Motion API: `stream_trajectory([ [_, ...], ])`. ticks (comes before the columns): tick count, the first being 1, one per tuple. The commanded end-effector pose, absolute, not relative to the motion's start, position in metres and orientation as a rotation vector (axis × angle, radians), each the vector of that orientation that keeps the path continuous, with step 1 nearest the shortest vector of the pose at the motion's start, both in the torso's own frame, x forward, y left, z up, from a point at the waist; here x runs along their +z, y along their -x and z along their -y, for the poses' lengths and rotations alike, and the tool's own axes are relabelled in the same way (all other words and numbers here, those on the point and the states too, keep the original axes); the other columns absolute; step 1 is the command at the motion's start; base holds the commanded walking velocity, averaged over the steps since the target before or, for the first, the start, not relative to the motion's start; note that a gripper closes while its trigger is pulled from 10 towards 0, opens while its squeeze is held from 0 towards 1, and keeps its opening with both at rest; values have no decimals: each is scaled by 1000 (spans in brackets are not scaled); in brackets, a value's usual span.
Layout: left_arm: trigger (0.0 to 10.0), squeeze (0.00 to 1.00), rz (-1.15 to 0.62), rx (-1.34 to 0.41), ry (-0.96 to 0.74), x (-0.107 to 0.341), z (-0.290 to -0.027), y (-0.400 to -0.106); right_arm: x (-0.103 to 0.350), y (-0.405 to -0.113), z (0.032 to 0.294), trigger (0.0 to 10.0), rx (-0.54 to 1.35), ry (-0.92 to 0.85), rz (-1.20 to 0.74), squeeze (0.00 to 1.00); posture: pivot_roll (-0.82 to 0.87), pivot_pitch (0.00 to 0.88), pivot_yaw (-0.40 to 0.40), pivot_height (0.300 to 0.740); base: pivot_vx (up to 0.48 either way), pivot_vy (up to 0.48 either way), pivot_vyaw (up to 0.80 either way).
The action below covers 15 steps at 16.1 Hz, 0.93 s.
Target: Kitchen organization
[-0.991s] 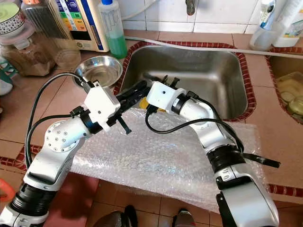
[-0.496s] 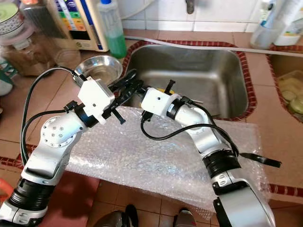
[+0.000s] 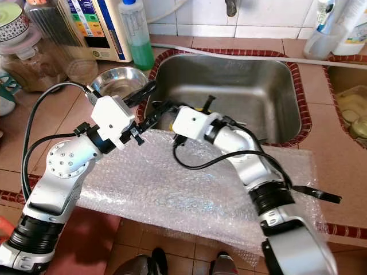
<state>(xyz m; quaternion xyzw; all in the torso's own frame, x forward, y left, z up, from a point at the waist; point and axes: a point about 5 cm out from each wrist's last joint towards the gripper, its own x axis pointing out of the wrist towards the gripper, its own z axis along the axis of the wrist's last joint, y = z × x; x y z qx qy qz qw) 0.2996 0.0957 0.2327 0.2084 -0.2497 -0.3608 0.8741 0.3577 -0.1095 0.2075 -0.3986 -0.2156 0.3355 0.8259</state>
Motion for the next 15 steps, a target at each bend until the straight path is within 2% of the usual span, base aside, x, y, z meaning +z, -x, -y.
stream_trajectory([
  [1, 10000, 1000, 457, -696, -439, 224, -115, -304, 215, -363, 129, 0, 621, 833, 455, 0, -162, 248, 126, 740, 0, 0, 0],
  [5, 10000, 1000, 405, -735, -406, 219, -118, -305, 215, -369, 166, 0, 472, 867, 395, 0, -165, 250, 134, 740, 0, 0, 0],
  [8, 10000, 1000, 338, -788, -382, 210, -118, -305, 213, -371, 181, 0, 392, 867, 368, 0, -167, 247, 138, 740, 0, 0, 0],
  [14, 10000, 1000, 222, -867, -304, 196, -115, -302, 204, -379, 221, 0, 102, 576, 228, 0, -169, 247, 143, 740, 0, 0, 0],
  [15, 10000, 1000, 214, -868, -292, 196, -116, -302, 204, -379, 224, 1922, 80, 542, 213, 0, -171, 247, 145, 740, 0, 0, 0],
])
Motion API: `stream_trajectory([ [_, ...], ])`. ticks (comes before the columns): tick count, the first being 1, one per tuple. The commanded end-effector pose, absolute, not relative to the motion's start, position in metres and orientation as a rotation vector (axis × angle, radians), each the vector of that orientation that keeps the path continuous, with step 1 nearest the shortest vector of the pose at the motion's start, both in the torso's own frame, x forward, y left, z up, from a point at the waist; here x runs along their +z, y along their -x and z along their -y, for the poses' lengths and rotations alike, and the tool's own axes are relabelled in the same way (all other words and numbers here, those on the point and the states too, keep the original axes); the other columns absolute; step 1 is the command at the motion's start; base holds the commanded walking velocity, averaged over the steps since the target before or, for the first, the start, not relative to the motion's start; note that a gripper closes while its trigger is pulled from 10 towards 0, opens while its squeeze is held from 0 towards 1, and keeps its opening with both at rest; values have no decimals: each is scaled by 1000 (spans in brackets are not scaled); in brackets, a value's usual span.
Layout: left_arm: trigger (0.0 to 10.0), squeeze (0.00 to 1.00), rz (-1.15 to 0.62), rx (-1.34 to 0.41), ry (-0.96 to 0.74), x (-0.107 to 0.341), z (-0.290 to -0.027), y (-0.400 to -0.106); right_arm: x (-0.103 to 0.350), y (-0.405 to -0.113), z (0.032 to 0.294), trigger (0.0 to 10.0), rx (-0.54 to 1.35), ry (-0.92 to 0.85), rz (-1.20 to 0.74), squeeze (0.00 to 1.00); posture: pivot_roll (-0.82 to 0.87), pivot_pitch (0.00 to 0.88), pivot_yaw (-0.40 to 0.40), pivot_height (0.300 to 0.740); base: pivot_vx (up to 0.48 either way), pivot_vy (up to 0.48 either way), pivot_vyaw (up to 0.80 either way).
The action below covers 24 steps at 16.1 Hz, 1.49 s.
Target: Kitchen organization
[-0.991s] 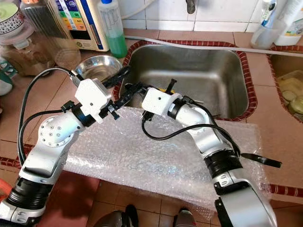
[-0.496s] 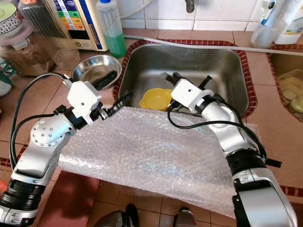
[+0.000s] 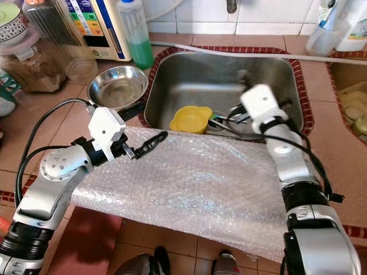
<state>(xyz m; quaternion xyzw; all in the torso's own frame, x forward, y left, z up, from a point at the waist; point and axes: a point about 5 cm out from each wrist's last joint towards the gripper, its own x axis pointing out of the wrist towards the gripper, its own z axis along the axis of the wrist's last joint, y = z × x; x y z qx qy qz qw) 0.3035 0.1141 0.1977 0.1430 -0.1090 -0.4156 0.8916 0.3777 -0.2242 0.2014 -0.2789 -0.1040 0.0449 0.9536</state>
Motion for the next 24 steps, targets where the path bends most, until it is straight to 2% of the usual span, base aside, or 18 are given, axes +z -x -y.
stream_trajectory([
  [1, 10000, 1000, 202, -863, -265, 195, -116, -303, 204, -380, 226, 2431, 67, 511, 200, 0, -171, 247, 145, 740, 0, 0, 0],
  [2, 10000, 1000, 189, -852, -234, 195, -117, -304, 205, -381, 226, 2471, 64, 500, 197, 0, -172, 246, 144, 740, 0, 0, 0],
  [3, 10000, 1000, 182, -843, -219, 195, -118, -305, 204, -381, 225, 7059, 73, 493, 191, 0, -172, 246, 144, 740, 0, 0, 0],
  [4, 10000, 1000, 177, -834, -214, 194, -119, -306, 203, -381, 221, 10000, 95, 486, 180, 0, -173, 244, 144, 740, 0, 0, 0],
  [5, 10000, 1000, 176, -836, -215, 194, -118, -305, 200, -381, 216, 10000, 125, 456, 165, 1000, -172, 241, 139, 740, 0, 0, 0],
  [18, 10000, 1000, 195, -791, -209, 199, -121, -308, 202, -383, 209, 10000, 154, 451, 152, 1000, -165, 243, 141, 740, 0, 0, 0],
  [24, 10000, 1000, 257, -509, -62, 215, -143, -334, 225, -372, 162, 10000, 309, 433, 340, 1000, -178, 245, 144, 740, 0, 0, 0],
])
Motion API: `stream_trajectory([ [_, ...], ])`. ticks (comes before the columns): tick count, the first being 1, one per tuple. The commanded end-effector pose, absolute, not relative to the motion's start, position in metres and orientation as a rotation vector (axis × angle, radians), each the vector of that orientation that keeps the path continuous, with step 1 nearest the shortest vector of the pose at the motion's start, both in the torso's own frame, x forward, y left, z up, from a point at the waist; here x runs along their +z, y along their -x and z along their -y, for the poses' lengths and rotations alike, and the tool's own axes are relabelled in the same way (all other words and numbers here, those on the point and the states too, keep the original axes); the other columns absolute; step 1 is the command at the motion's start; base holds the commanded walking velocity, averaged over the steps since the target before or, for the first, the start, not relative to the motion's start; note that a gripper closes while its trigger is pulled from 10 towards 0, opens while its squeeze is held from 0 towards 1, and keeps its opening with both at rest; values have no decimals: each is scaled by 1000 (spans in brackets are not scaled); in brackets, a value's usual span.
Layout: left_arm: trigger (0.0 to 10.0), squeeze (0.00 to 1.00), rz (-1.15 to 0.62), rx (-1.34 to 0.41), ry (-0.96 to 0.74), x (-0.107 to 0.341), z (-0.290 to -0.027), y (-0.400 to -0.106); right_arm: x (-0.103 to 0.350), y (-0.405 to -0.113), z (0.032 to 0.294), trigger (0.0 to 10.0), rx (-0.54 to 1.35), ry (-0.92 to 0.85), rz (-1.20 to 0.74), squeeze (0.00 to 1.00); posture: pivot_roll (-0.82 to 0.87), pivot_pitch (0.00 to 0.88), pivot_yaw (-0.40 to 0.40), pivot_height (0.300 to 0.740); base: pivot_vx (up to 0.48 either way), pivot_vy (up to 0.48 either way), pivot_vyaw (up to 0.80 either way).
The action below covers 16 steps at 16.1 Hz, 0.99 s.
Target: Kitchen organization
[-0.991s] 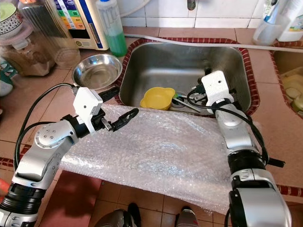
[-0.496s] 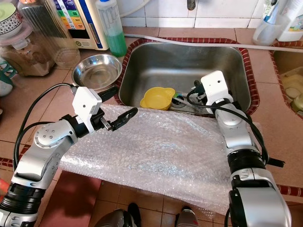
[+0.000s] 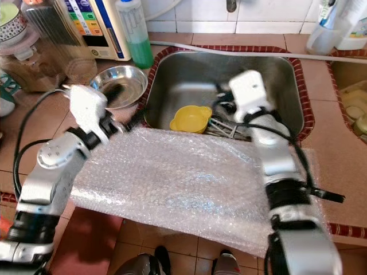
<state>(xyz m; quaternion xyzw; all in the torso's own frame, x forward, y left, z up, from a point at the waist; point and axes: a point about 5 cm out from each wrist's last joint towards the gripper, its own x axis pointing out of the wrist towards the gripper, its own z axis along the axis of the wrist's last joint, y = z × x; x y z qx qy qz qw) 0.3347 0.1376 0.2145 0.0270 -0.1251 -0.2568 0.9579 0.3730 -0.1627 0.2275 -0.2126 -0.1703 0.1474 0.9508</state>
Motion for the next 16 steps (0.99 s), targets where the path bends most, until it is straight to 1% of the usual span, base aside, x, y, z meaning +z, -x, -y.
stream_trajectory([
  [1, 10000, 1000, 250, -432, -7, 216, -148, -341, 225, -366, 149, 10000, 363, 416, 358, 1000, -187, 245, 143, 740, 0, 0, 0],
  [3, 10000, 1000, 235, -336, 100, 217, -156, -351, 223, -355, 130, 10000, 467, 402, 377, 1000, -202, 246, 145, 740, 0, 0, 0],
  [4, 10000, 1000, 232, -318, 139, 217, -156, -354, 220, -346, 116, 10000, 554, 415, 384, 1000, -202, 246, 145, 740, 0, 0, 0],
  [5, 10000, 1000, 229, -313, 149, 216, -156, -355, 219, -342, 112, 10000, 580, 422, 385, 1000, -209, 246, 147, 740, 0, 0, 0],
  [6, 10000, 1000, 214, -283, 155, 213, -157, -359, 216, -332, 101, 10000, 624, 439, 391, 1000, -217, 246, 149, 740, 0, 0, 0],
  [7, 10000, 1000, 207, -272, 154, 211, -158, -360, 216, -328, 97, 10000, 637, 440, 394, 1000, -217, 246, 149, 740, 0, 0, 0],
  [9, 10000, 1000, 139, -173, 217, 202, -166, -367, 213, -315, 83, 10000, 698, 439, 395, 1000, -225, 245, 152, 740, 0, 0, 0],
  [10, 10000, 1000, 106, -113, 228, 199, -173, -372, 212, -307, 75, 10000, 744, 474, 408, 1000, -227, 247, 154, 740, 0, 0, 0],
  [13, 10000, 1000, 111, -46, 219, 199, -182, -377, 216, -295, 64, 10000, 799, 459, 414, 1000, -235, 245, 157, 740, 0, 0, 0],
  [15, 10000, 1000, 97, -17, 223, 197, -186, -379, 215, -290, 61, 10000, 813, 462, 404, 1000, -237, 243, 157, 740, 0, 0, 0],
  [16, 10000, 0, 68, 9, 234, 194, -188, -381, 214, -288, 59, 10000, 822, 467, 400, 1000, -239, 241, 157, 740, 0, 0, 0],
])
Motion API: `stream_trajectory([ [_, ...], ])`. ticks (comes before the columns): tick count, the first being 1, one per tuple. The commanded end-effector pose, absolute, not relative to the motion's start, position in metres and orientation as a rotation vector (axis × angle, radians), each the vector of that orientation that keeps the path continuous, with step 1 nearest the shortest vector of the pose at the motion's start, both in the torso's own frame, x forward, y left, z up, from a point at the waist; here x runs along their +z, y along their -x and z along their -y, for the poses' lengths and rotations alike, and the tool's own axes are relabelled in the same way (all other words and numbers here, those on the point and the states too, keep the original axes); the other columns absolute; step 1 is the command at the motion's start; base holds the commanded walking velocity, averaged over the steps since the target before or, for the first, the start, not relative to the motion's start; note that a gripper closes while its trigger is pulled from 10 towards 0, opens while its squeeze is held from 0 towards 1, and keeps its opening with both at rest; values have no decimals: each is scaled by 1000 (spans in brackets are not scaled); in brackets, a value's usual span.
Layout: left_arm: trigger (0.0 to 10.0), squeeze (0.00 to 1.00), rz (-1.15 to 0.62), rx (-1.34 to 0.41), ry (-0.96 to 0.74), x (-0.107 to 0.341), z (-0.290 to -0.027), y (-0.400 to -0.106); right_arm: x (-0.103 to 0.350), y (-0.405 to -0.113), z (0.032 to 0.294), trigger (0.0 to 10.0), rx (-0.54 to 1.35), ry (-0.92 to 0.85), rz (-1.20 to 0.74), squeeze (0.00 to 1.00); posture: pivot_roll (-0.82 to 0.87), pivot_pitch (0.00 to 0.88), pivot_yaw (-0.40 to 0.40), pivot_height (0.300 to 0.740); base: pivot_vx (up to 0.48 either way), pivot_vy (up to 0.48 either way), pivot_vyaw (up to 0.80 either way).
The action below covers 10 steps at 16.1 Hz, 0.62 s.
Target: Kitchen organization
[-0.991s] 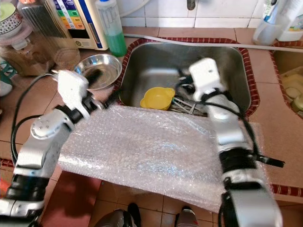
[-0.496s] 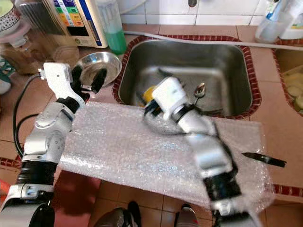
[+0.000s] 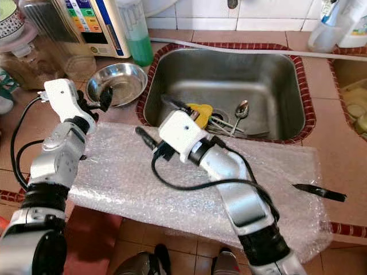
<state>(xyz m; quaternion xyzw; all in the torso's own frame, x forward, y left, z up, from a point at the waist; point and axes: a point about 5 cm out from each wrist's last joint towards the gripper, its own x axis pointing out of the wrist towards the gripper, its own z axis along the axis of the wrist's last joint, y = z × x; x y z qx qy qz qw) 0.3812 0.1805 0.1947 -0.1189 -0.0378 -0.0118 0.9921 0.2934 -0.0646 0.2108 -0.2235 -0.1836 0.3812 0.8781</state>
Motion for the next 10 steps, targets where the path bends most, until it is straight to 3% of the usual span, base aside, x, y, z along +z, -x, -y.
stream_trajectory([
  [1, 10000, 0, 39, 24, 240, 190, -190, -383, 213, -287, 58, 10000, 828, 480, 399, 1000, -241, 239, 158, 740, 0, 0, 0],
  [7, 10000, 0, -95, 43, 324, 173, -187, -387, 214, -284, 56, 10000, 833, 497, 392, 1000, -243, 238, 162, 740, 0, 0, 0],
  [8, 7176, 0, -106, 40, 327, 172, -187, -387, 213, -284, 55, 10000, 833, 499, 392, 1000, -243, 238, 162, 740, 0, 0, 0],
  [9, 2118, 0, -113, 44, 331, 171, -187, -387, 212, -283, 55, 10000, 834, 506, 390, 1000, -243, 238, 162, 740, 0, 0, 0],
  [10, 0, 0, -114, 50, 335, 171, -188, -387, 212, -283, 55, 10000, 835, 510, 388, 1000, -239, 241, 164, 740, 0, 0, 0],
])
